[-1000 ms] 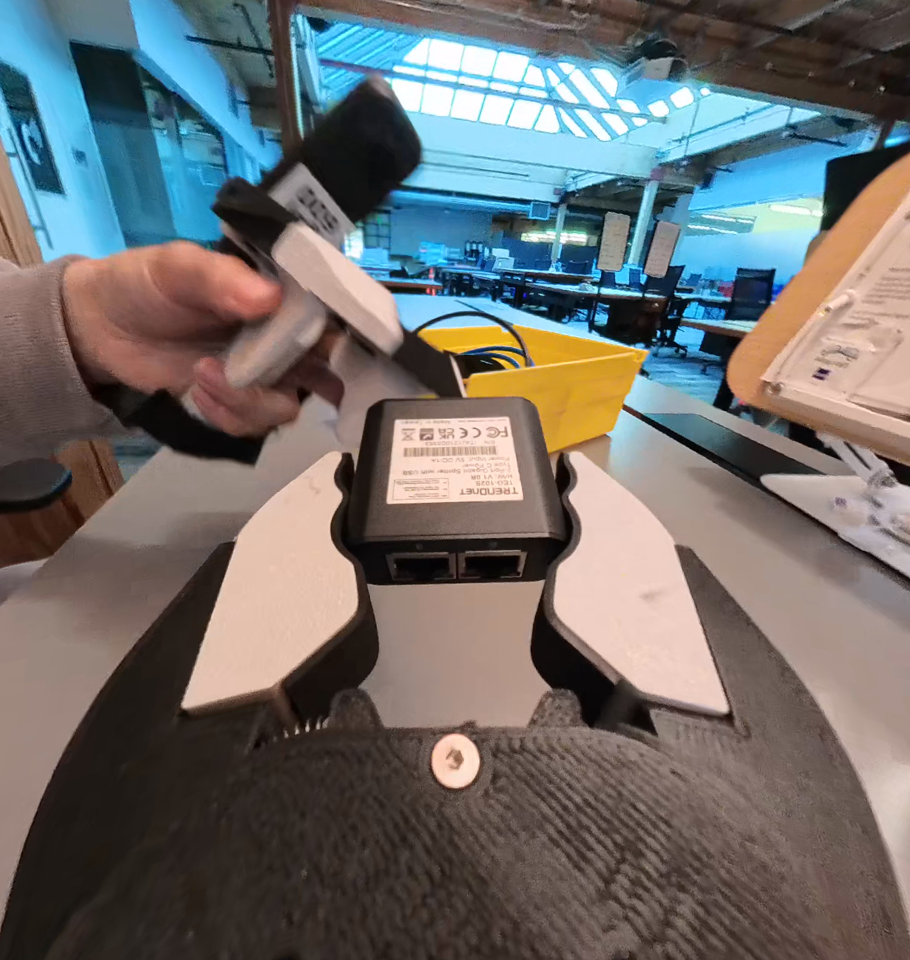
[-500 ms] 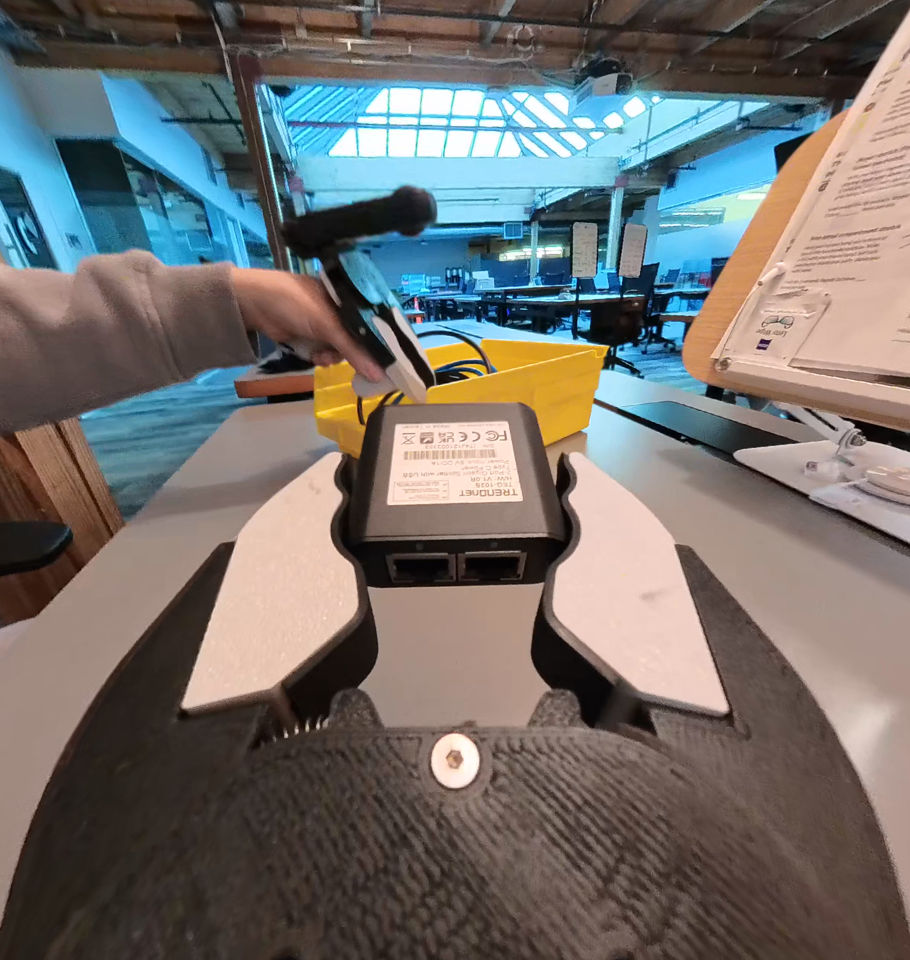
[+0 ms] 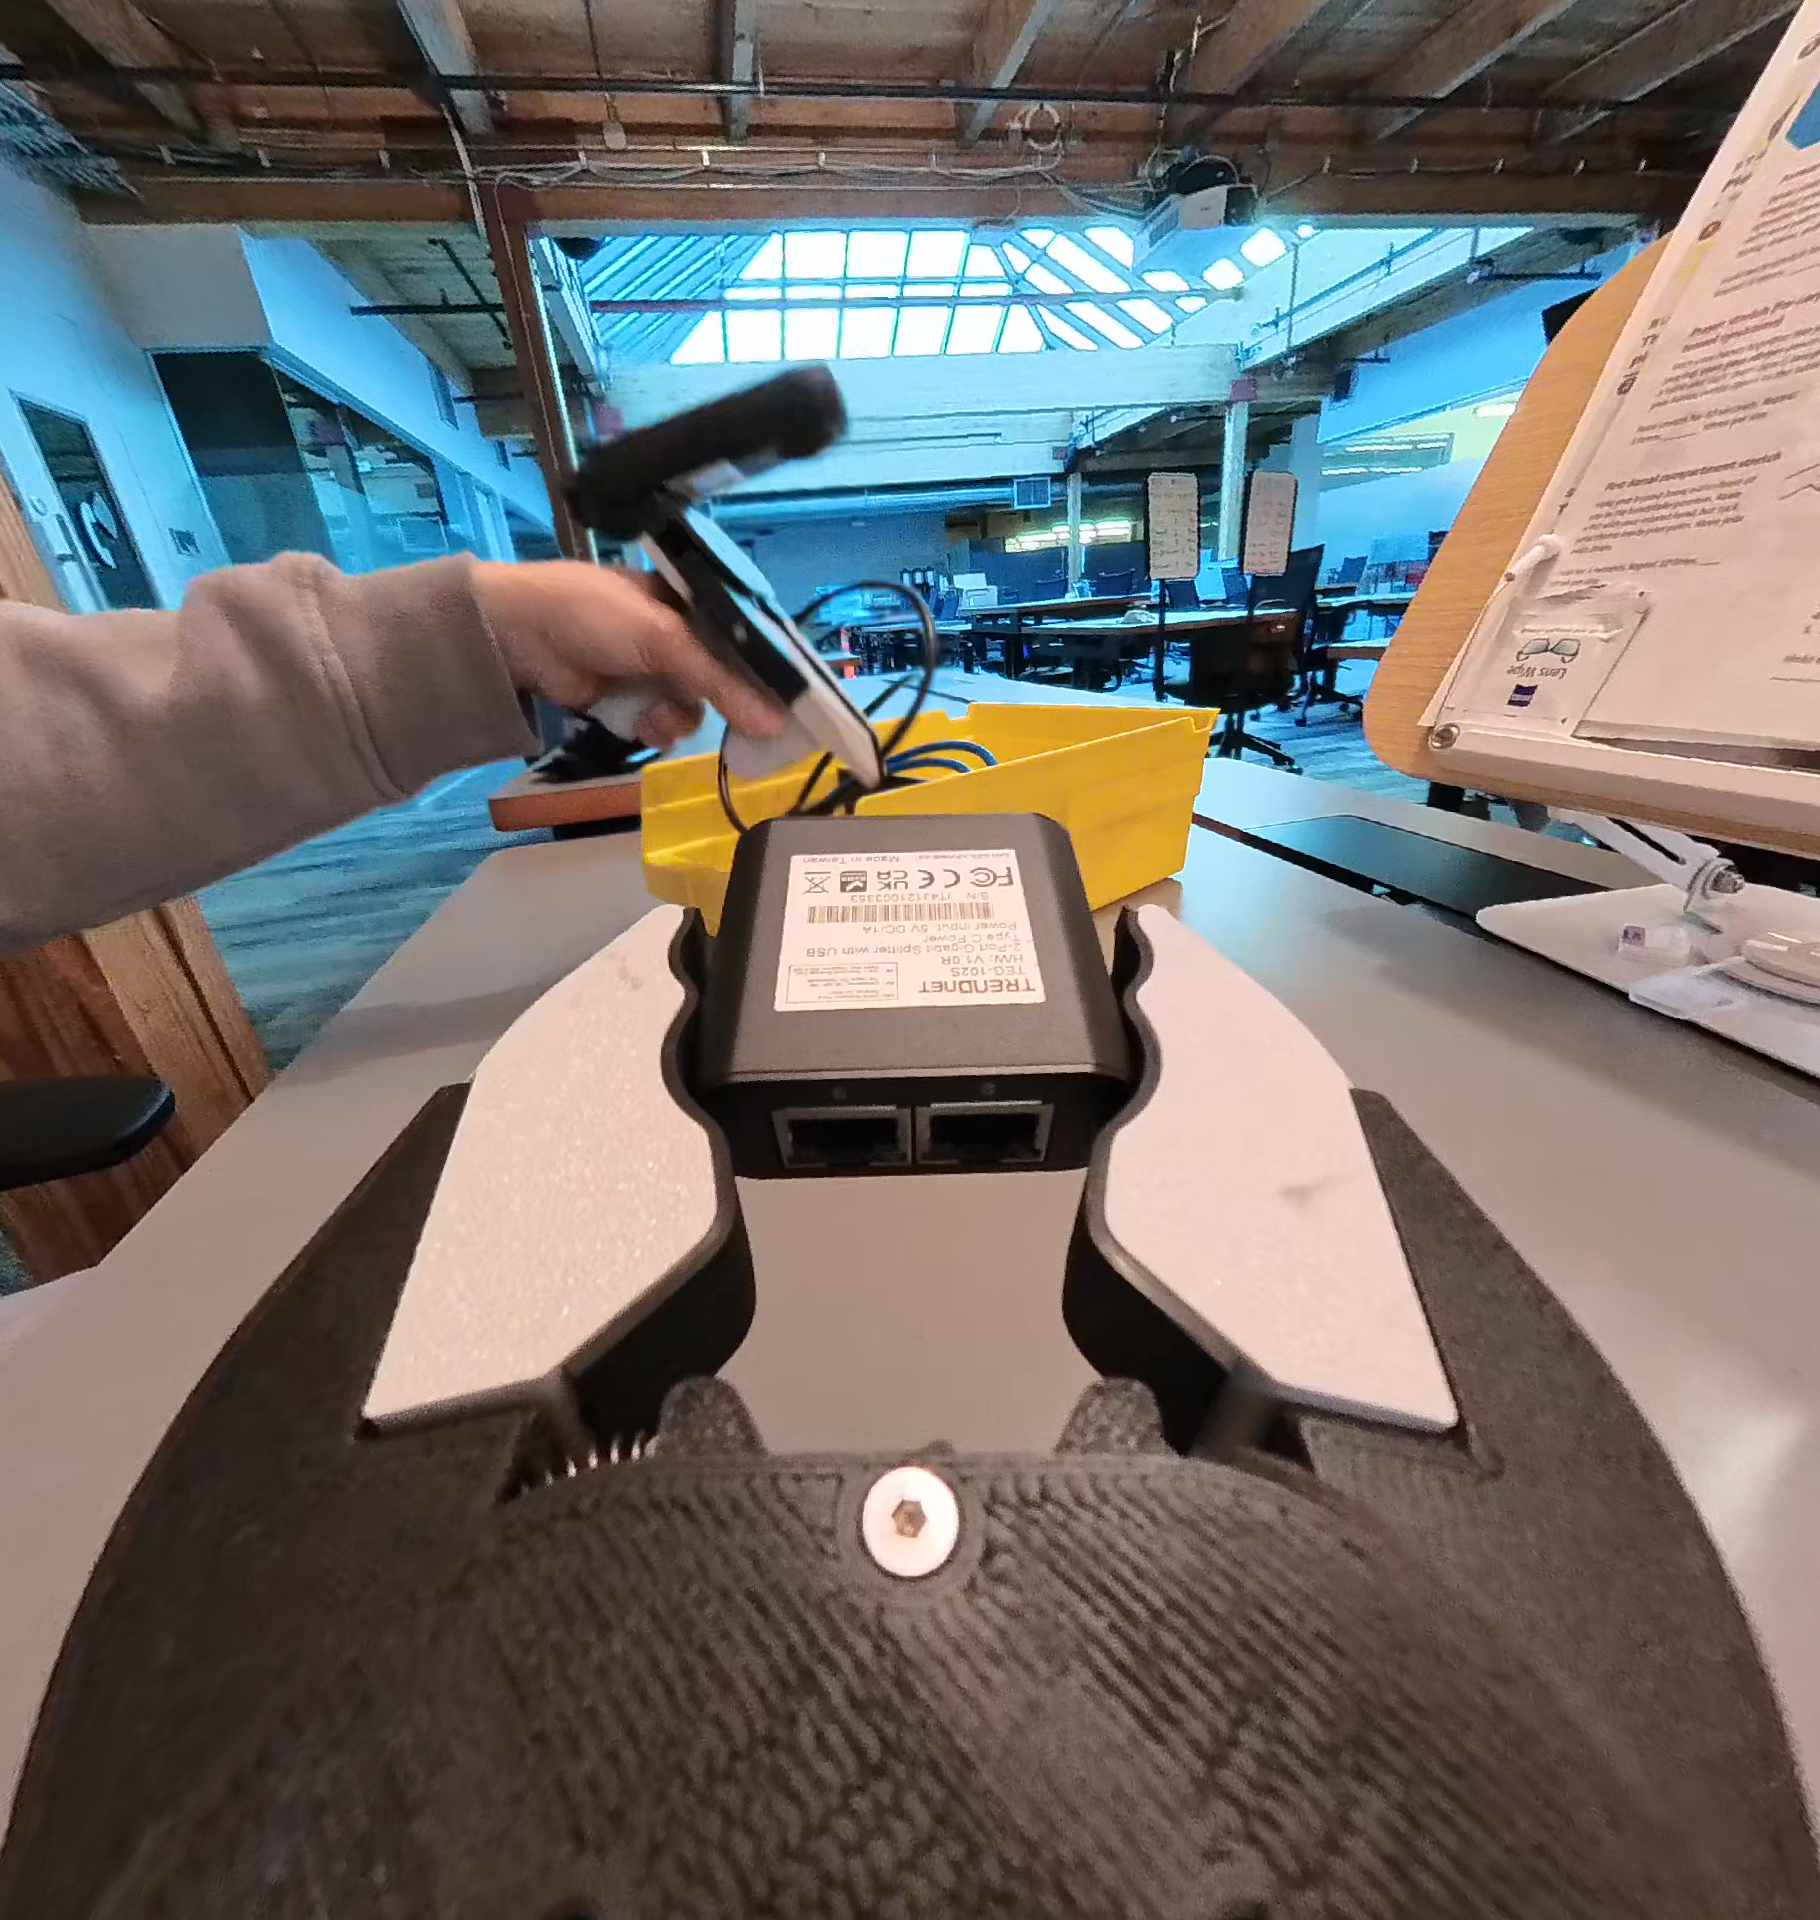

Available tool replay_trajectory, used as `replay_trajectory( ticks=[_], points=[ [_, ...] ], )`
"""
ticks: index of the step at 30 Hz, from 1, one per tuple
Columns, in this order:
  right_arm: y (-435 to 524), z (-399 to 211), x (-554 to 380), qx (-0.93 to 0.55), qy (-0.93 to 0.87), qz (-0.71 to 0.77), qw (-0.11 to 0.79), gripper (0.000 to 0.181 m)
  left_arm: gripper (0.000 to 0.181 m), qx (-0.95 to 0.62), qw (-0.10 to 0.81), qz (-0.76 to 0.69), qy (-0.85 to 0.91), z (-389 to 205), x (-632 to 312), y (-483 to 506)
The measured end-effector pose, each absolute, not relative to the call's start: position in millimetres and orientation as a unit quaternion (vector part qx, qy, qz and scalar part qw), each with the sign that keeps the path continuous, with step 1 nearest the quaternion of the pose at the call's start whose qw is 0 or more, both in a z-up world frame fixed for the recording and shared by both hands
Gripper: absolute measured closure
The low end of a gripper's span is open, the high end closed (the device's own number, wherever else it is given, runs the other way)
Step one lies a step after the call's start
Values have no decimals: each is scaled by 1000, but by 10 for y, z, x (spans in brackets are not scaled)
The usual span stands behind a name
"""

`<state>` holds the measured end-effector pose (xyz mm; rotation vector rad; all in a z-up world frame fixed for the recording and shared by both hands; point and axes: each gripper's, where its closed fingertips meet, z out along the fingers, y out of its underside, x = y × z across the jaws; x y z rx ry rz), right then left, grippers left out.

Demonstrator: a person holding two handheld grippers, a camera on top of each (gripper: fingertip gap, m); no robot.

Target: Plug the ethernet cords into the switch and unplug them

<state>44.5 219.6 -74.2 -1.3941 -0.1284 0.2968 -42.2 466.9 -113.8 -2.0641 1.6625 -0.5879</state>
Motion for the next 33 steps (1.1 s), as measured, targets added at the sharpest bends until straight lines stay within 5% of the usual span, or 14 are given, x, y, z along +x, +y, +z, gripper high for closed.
replay_trajectory(
  ticks=[1, 7, 12, 22, 33],
  points=[
    [2192, -737, 447, -637, -59, 138, 756, 106, 170, -735, 232, -250, 585, -925, -408, 4632],
    [2167, -710, 457, -627, -61, 141, 764, 106, 170, -651, 282, -506, 491, 357, -454, 3988],
    [2152, -703, 428, -624, -70, 131, 767, 107, 170, -577, 210, -667, 421, 648, -563, 3247],
    [2072, -650, 504, -602, -53, 145, 783, 107, 170, -619, 216, -535, 534, -713, -498, 2482],
    [2060, -644, 500, -599, -55, 154, 784, 106, 162, -582, 182, -449, 653, -1231, -335, 2070]
  ],
)
